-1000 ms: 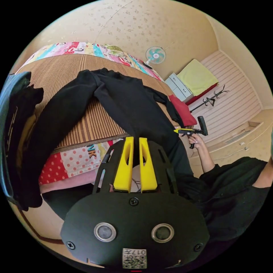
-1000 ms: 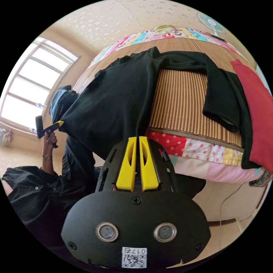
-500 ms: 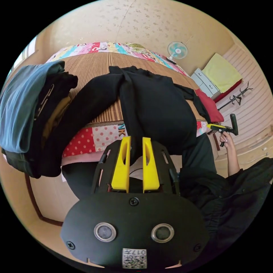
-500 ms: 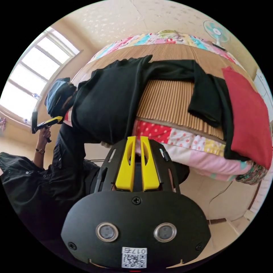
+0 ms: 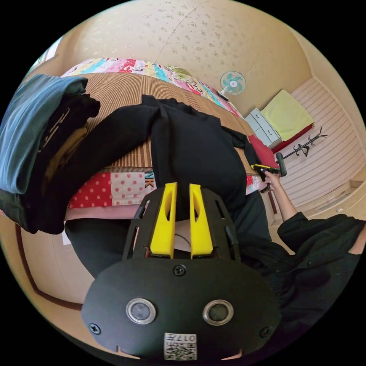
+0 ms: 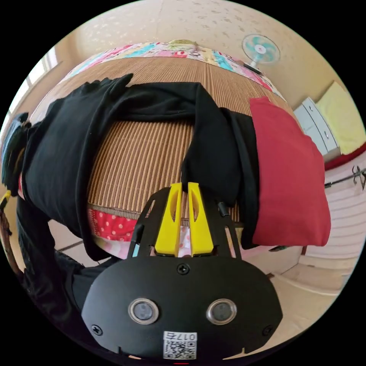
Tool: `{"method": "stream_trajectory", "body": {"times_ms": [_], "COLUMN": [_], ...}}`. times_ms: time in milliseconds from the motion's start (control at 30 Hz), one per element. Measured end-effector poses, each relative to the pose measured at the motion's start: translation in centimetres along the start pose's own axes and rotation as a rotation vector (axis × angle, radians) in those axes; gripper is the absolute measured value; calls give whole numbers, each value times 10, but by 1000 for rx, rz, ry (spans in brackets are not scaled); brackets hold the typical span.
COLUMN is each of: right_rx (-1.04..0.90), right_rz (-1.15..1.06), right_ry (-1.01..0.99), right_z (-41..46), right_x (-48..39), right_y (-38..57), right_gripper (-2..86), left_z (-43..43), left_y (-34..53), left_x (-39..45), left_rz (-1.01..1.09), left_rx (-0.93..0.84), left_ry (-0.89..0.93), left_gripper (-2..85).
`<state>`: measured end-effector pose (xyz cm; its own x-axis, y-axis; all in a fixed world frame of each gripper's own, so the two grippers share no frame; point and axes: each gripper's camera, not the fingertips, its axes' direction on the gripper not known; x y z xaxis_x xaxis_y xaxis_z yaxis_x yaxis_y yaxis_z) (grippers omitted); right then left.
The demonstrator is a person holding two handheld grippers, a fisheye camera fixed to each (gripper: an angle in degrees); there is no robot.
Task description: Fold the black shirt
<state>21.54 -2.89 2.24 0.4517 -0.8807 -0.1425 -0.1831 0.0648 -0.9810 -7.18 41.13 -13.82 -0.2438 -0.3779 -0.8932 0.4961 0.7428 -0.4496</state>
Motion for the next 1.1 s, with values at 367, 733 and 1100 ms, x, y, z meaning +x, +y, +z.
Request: {"method": "stream_trajectory", "body": {"times_ms": [367,733,1100], "right_rx": [666,683,582], "right_rz": [500,1088,1150], "right_ry": [-1222,-809,-862], "right_z": [-131,-40,42], "right_x": [264,365,341], "right_y": [98,270,214], "right_gripper": [27,46,122], "left_z": [-9,-8,-14], "left_y": [-5,-13,-37], "left_x": [-36,-33,-9], "left_rz": [-116,-115,-74], "left_rx": [87,50,36], "left_ry": [309,325,308], "left_gripper": [52,52,52]}}
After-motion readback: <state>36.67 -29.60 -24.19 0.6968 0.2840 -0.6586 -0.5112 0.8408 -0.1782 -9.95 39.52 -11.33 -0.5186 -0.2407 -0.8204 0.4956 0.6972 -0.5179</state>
